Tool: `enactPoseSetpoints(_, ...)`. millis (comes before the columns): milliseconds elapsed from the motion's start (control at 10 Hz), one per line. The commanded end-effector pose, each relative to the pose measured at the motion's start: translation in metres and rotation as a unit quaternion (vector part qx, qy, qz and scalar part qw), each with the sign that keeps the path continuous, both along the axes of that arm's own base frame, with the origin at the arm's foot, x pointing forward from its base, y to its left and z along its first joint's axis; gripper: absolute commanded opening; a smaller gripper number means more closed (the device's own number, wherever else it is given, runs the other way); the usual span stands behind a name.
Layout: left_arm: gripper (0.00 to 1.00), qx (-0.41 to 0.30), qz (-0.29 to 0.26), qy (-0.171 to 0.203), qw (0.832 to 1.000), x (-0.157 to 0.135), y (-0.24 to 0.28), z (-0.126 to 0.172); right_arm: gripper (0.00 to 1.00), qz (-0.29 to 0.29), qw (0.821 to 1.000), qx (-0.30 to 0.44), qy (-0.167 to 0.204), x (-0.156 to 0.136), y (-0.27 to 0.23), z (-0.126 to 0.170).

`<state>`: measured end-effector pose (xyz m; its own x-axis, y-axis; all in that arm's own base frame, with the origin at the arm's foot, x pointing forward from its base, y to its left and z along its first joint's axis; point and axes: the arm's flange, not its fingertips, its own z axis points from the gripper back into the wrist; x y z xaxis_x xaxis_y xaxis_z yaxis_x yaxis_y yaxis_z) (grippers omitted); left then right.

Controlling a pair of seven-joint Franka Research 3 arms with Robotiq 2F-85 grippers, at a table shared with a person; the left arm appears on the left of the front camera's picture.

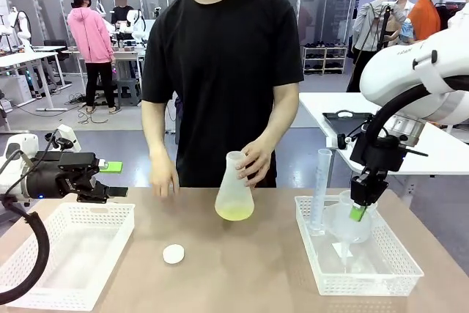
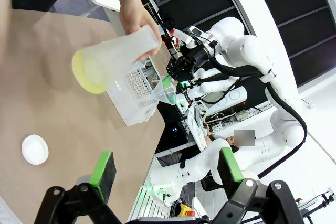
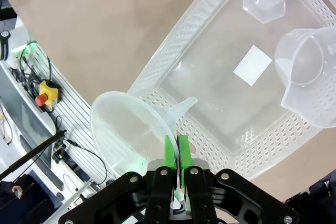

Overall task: Prepare the solutions needed for the experiment.
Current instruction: Once the solution is in the Big flask , pick up the Plastic Funnel and place it back into the right Organizing basket.

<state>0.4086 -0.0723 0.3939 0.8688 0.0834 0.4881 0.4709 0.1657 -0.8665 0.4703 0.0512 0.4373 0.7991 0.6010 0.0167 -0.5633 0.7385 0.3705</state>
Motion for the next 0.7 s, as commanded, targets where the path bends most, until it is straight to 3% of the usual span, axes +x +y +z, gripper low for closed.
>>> enactPoseSetpoints(0,1.00,0.008,0.000,-0.001,1.000,-0.0007,-0.0019,0.0020,0.00,-0.025,1.000,-0.007,0.000,0.0067,0.0036,-0.0051)
enactPoseSetpoints(100,1.00,0.008,0.000,-0.001,1.000,-0.0007,-0.0019,0.0020,0.23,-0.033,0.999,-0.003,0.003,0.0077,0.0034,-0.0076)
enactPoseSetpoints(200,1.00,0.008,0.000,-0.001,1.000,-0.0007,-0.0019,0.0020,0.24,-0.034,0.999,-0.001,0.005,0.0081,0.0031,-0.0092)
enactPoseSetpoints(300,1.00,0.008,0.000,-0.001,1.000,-0.0007,-0.0019,0.0020,0.43,-0.040,0.999,0.002,0.006,0.0074,0.0021,-0.0102)
enactPoseSetpoints(400,1.00,0.008,0.000,-0.001,1.000,-0.0007,-0.0019,0.0020,0.22,-0.048,0.999,0.001,0.001,0.0084,0.0008,-0.0108)
enactPoseSetpoints(500,1.00,0.008,0.000,-0.001,1.000,-0.0007,-0.0019,0.0020,0.22,-0.057,0.998,0.000,0.000,0.0087,0.0005,-0.0105)
enactPoseSetpoints(600,1.00,0.008,0.000,-0.001,1.000,-0.0007,-0.0019,0.0020,0.22,-0.023,1.000,0.000,0.006,0.0058,-0.0011,-0.0101)
